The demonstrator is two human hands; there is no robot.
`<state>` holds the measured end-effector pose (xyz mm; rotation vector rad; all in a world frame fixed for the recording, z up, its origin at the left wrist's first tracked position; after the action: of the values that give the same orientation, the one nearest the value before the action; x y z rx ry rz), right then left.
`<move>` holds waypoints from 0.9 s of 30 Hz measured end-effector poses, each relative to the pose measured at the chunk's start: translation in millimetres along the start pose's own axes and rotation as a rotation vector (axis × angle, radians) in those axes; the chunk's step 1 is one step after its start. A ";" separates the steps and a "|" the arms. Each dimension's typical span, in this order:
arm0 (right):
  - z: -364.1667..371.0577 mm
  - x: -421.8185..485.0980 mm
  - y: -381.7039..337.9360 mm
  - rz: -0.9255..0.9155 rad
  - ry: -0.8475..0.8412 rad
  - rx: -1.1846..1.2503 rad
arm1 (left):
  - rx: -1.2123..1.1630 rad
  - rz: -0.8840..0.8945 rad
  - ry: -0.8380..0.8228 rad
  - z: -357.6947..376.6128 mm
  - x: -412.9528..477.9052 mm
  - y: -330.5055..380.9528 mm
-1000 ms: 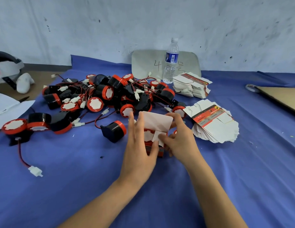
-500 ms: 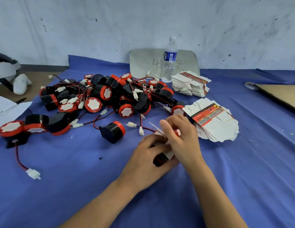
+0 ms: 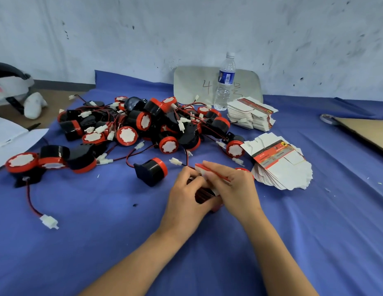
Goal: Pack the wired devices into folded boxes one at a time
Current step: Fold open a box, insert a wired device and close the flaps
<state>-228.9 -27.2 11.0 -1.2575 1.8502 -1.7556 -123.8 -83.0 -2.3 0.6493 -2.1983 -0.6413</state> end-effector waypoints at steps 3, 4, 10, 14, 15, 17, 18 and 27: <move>6.3 -1.1 1.7 0.004 -0.035 -0.037 | -0.019 -0.045 0.064 -4.0 0.3 -4.0; 8.3 -1.2 2.7 0.010 -0.053 -0.046 | -0.030 -0.076 0.085 -4.9 -0.1 -6.7; 18.5 -0.4 1.8 -0.037 -0.122 -0.167 | -0.139 -0.249 0.084 -1.5 -3.6 -27.8; 24.8 -1.4 0.6 -0.083 -0.194 -0.277 | -0.116 -0.242 -0.024 8.6 -2.5 -31.4; 26.9 -2.1 1.9 -0.079 -0.224 -0.303 | -0.113 -0.229 -0.034 9.6 -1.9 -31.4; 30.9 -4.0 5.1 -0.070 -0.293 -0.363 | -0.101 -0.207 -0.043 10.9 -0.7 -32.2; 33.3 -5.6 6.7 -0.071 -0.331 -0.402 | -0.088 -0.200 -0.050 11.7 -0.7 -32.6; 45.0 -12.5 16.9 0.010 -0.510 -0.624 | -0.027 -0.132 -0.125 19.7 -1.7 -36.5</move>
<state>-195.6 -49.6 -18.3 -1.6956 2.1144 -0.7316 -128.7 -104.4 -37.5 0.7638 -2.2709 -0.7978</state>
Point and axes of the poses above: each hand's wrist, its own x-axis towards the middle knuckle, its own z-axis out of the palm, y = z × x, the point moved 8 cm from there along x, towards the middle knuckle, and after that the axes turned 12 degrees about x, right-handed, at the moved point
